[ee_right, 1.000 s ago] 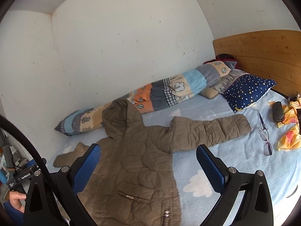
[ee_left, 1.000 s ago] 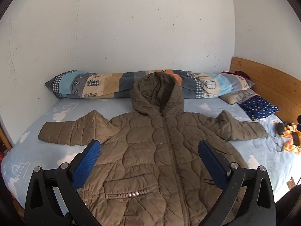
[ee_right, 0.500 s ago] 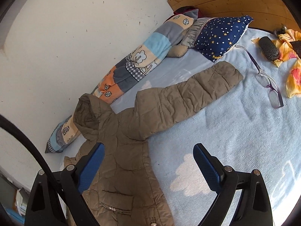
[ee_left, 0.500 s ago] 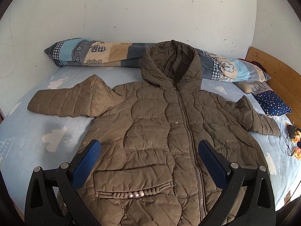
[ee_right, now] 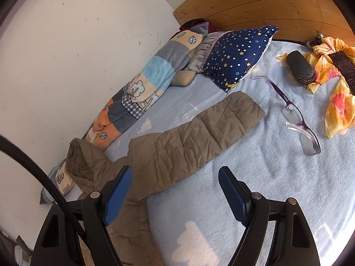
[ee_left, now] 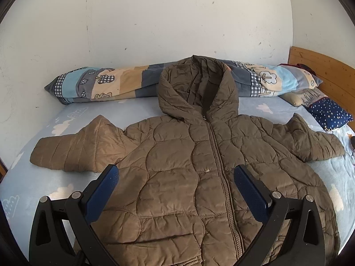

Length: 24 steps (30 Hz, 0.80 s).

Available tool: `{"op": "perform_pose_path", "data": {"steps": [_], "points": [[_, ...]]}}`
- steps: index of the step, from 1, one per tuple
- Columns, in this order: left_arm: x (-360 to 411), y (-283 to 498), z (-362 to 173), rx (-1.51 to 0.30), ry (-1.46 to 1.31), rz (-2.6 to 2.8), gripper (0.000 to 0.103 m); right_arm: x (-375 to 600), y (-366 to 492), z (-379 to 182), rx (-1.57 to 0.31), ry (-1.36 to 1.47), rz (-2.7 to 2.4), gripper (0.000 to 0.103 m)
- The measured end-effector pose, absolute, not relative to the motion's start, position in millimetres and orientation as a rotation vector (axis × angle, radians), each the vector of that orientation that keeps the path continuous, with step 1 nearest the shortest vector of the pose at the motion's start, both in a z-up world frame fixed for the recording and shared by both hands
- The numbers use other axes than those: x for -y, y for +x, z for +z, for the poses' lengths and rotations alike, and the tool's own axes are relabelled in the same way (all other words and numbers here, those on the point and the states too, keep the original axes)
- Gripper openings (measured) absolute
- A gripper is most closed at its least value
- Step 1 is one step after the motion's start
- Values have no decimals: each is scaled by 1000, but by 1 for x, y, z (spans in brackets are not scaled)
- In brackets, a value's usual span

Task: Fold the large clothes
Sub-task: 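Reach the right gripper to the jacket sleeve cuff and grasp it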

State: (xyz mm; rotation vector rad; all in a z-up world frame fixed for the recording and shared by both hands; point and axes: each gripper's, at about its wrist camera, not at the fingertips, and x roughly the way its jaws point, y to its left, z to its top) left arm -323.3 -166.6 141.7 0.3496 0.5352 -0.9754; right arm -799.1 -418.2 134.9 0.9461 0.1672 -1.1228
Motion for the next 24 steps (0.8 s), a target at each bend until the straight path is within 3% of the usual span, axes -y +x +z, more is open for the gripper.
{"op": "perform_pose_path", "data": {"steps": [2,4,8,12,24], "points": [[172,-326,136,-523,392,-974,103,437,-806,127,-148,981,-1147,81],[173,-330,132,-500,426,-973,103,457,-813,114,-155,1031,-1169,69],[173,-329,128,-501,434,-982,103,491,-830,90,-135,1121,-1215,62],[178,-327,121,-516,457,-991,103,519,-843,73,-150,1167,-1273,45],[181,-319,109,-567,473,-993,103,565,-872,37,-139,1267,-1413,45]]}}
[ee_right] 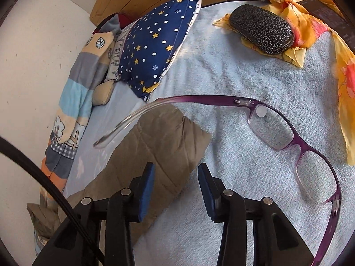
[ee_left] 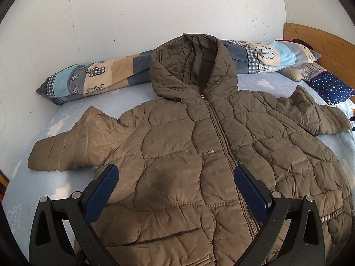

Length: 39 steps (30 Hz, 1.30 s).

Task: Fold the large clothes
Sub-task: 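Reach the right gripper to the jacket sleeve cuff and grasp it, then lift the sleeve with the right gripper and fold it across the jacket front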

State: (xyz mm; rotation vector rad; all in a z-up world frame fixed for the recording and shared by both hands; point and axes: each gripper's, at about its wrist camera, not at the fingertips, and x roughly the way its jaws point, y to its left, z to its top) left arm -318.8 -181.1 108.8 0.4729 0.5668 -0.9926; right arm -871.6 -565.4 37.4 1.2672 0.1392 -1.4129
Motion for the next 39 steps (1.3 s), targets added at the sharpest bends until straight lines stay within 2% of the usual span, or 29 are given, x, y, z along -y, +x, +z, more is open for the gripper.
{"op": "perform_pose_path", "data": {"steps": [12,14,15,18,31,39], "points": [[186,-319,102,-584,498,-998,103,586,-874,6,-80,1345,-1403,45],[186,-319,102,-583,498,-995,103,588,-872,9,-56,1331,-1373,32],[185,-320,102,-585,498,-996,103,587,-870,14,-52,1313,-1370,23],[185,-320,102,-583,499,-999,103,581,-863,37,-27,1261,-1384,18],[179,-325,110,-572,472,-1005,103,521,-811,203,245,912,-1270,16],[175,-321,113,-578,449,-997,103,501,-772,253,249,807,-1141,16]]}}
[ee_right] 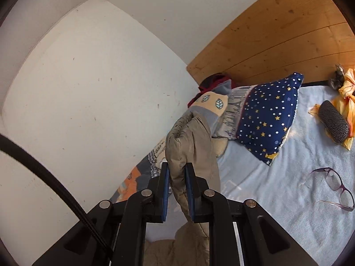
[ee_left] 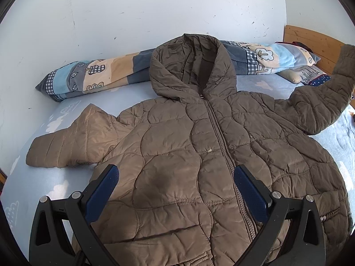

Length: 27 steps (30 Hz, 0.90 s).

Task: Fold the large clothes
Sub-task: 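Lift the sleeve with the right gripper and fold it across the jacket front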

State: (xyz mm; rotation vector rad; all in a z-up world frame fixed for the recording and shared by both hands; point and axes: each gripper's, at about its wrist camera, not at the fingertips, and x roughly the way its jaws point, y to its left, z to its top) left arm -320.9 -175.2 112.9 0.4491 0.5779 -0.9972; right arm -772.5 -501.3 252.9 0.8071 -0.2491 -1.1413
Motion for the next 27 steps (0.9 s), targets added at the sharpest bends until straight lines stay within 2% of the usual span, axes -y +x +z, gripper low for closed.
{"op": "perform_pose_path", "data": {"steps": [9,16,27], "points": [[170,-311,119,-593,416,-986,103,478,-721,295,206,718,-977,16],[157,-301,128,-596,370,-972,103,452,-646,313,121,651,-814,16],[133,-277,136,-618,307,-923,103,404,-489,278,-122,585,-562,15]]}}
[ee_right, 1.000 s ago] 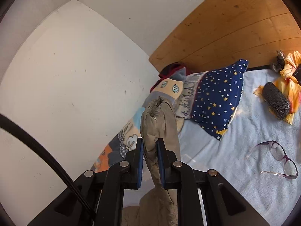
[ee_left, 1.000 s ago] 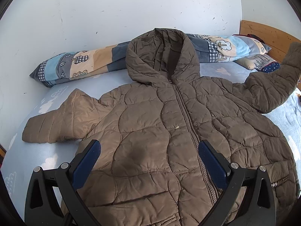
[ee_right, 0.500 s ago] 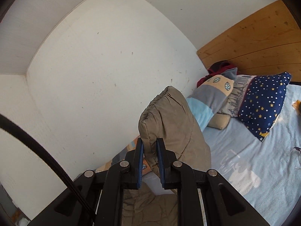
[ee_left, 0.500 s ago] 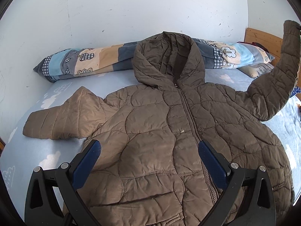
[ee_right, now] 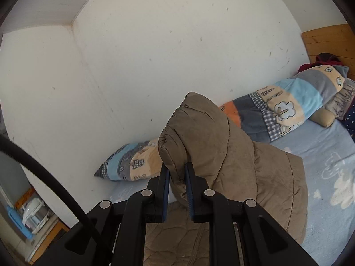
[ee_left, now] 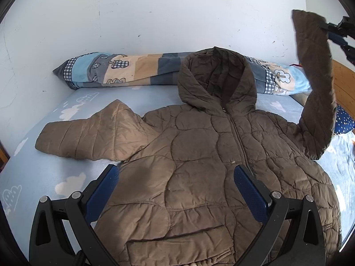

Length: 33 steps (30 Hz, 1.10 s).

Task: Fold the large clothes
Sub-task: 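Lift the sleeve with the right gripper and fold it across the jacket front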

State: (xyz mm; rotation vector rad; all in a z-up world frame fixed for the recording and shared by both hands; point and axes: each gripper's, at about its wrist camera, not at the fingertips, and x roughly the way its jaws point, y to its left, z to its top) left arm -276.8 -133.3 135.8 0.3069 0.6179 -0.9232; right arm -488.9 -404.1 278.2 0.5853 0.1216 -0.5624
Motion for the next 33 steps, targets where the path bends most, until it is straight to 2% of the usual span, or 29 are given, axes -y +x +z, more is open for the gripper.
{"op": "perform_pose_path", "data": {"steps": [12,16,23,29,32,33], "points": [[118,-252,135,-653,269,-844,103,356,-347,161,-418,653,-331,15],[118,-246,132,-687,264,-830,103,357,-332,117,-495,686,-325,15],[116,-243,129,-689,254,-811,103,359,-321,78,-560,711,-310,15],[117,-238,126,-706,251,-793,103,353,-308,61,-676,747,-228,32],[118,-237,125,-713,252,-789,103,359,-316,72,-626,758,-206,38],[118,-237,125,-715,252,-788,103,363,-321,79,-605,760,-207,44]]}}
